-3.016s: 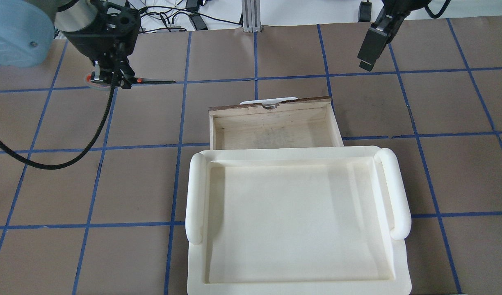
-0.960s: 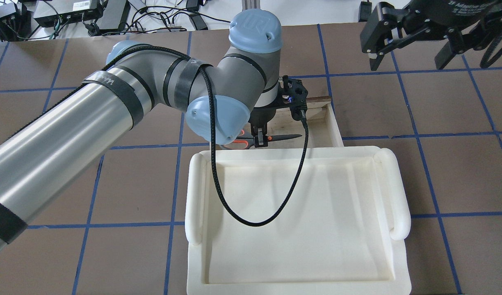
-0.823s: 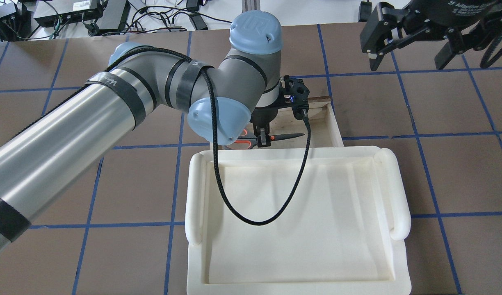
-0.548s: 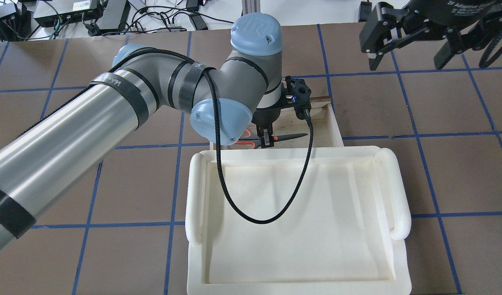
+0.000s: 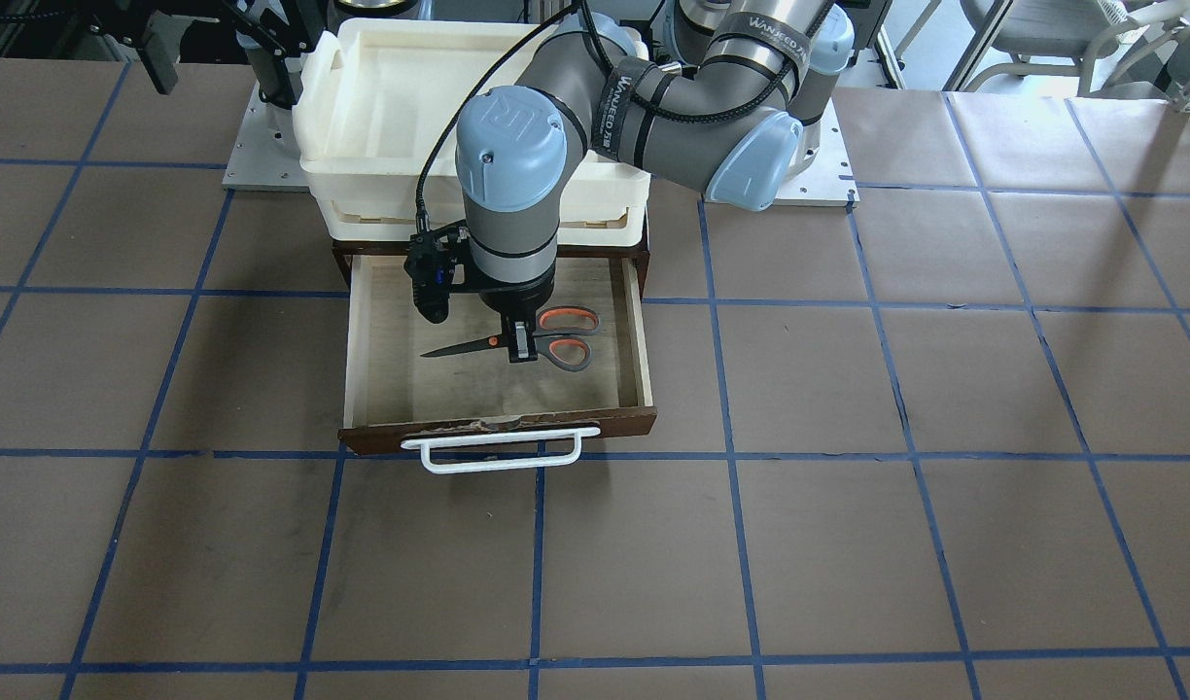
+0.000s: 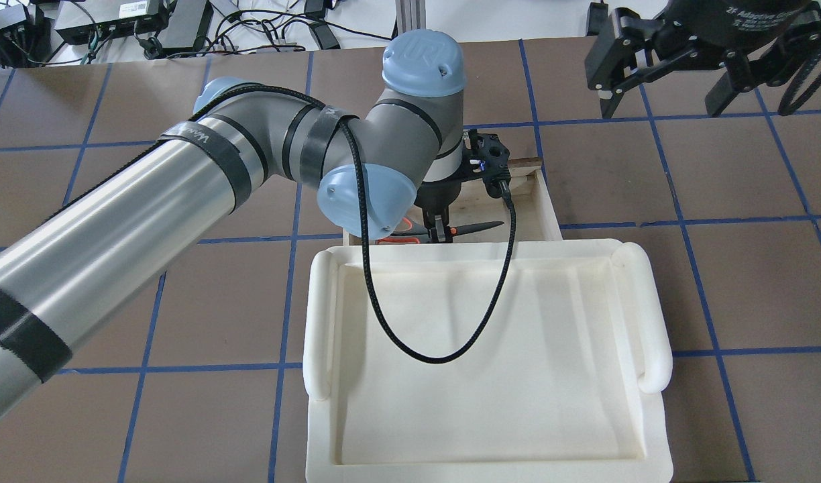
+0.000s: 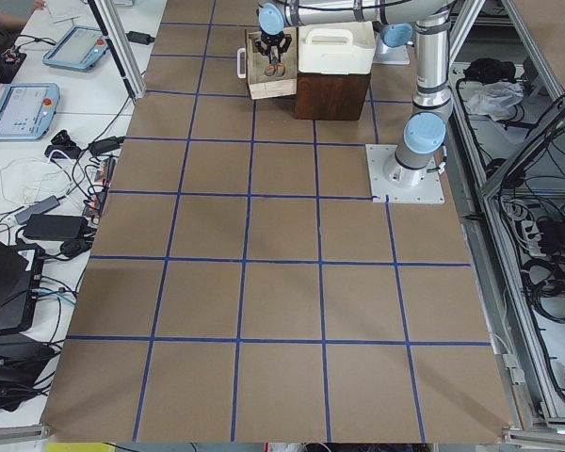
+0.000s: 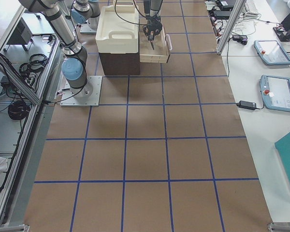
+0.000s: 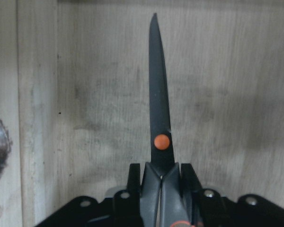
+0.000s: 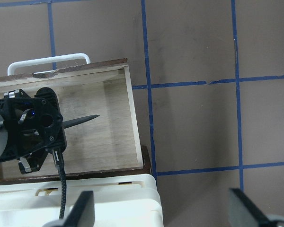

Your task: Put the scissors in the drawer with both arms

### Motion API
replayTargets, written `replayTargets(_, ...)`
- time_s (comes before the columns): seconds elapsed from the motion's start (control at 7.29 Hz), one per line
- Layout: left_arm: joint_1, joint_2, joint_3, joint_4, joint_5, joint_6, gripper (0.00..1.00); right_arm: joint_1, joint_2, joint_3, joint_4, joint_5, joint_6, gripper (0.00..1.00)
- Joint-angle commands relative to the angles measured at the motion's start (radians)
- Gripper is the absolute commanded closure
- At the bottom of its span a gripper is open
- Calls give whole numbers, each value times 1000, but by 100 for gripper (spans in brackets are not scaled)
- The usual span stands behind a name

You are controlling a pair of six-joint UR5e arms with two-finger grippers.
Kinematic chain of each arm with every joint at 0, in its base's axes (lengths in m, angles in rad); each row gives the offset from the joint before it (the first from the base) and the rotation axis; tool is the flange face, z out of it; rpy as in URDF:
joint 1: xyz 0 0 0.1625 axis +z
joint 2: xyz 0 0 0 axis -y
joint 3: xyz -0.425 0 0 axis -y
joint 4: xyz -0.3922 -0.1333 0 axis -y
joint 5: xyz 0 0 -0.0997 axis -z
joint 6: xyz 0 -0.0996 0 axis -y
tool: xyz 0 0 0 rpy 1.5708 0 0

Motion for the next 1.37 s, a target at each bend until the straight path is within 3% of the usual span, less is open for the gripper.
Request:
replayTargets(0.0,-2,-9,0,9,2,8,100,0,0,0,0,0,0,0)
replayTargets(0.41,-5,-14,-12,9,3,-11,100,0,0,2,0,0,0,0)
replayTargets(0.55,-5,-14,-15,9,3,-17,82,0,0,2,0,0,0,0)
replayTargets(0.82,-6,-8,-14,32,5,-34,19,0,0,2,0,0,0,0)
replayTargets(1.1,-5,15,0,86,0,-35,2,0,0,2,0,0,-1,0)
replayTargets(1.23,-5,53,15,83,14,-34,0,0,0,2,0,0,0,0)
